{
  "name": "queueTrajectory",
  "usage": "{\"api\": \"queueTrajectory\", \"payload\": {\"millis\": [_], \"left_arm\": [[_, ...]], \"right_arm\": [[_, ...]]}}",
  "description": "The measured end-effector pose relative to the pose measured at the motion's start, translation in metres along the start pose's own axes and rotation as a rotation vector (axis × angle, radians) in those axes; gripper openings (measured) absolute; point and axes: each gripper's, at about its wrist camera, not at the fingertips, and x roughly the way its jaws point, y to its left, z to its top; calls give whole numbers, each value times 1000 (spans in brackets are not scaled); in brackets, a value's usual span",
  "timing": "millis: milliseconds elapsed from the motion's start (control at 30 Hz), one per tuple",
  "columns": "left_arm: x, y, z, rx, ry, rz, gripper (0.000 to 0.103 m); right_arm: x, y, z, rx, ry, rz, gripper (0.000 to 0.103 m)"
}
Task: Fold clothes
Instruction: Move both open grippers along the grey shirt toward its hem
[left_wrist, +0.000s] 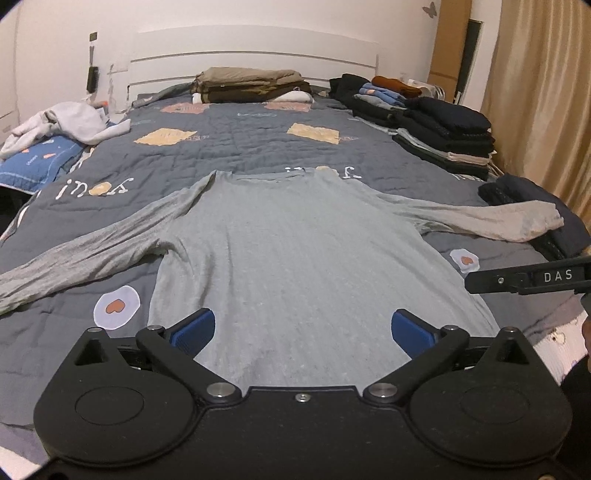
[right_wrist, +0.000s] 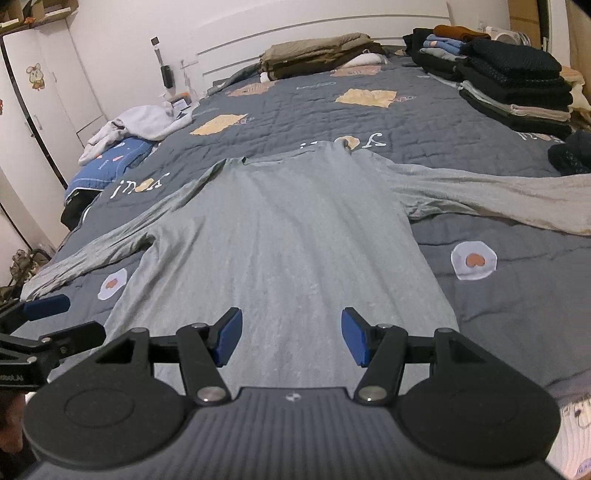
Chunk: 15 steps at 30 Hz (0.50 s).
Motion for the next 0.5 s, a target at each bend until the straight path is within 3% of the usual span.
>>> {"api": "queueTrajectory", "payload": {"millis": [500], "left_arm": [[-32,-5,-33,1,-12,18,103]], "right_arm": [[-24,15,-31,-19,-6,30,59]]}}
